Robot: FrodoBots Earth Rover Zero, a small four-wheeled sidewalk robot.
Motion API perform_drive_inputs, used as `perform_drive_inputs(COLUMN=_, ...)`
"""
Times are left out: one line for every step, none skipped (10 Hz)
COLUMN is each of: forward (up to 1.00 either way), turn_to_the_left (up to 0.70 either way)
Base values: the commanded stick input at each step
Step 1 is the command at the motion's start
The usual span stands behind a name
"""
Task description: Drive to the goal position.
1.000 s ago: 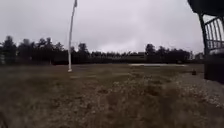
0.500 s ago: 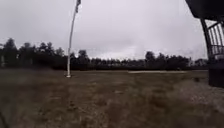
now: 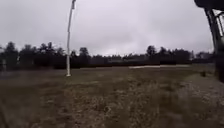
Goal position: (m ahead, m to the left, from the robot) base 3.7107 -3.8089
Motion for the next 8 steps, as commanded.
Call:
perform_drive_inputs(forward=0.70, turn_to_the_left=-0.35)
perform_drive_inputs(forward=0.70, turn_to_the_left=-0.35)
perform_drive_inputs(forward=0.70, turn_to_the_left=-0.35)
perform_drive_inputs(forward=0.70, turn_to_the_left=-0.35)
perform_drive_inputs(forward=0.70, turn_to_the_left=-0.35)
perform_drive_inputs(forward=0.70, turn_to_the_left=-0.35)
perform_drive_inputs(forward=0.70, turn_to_the_left=-0.35)
perform_drive_inputs(forward=0.70, turn_to_the_left=-0.35)
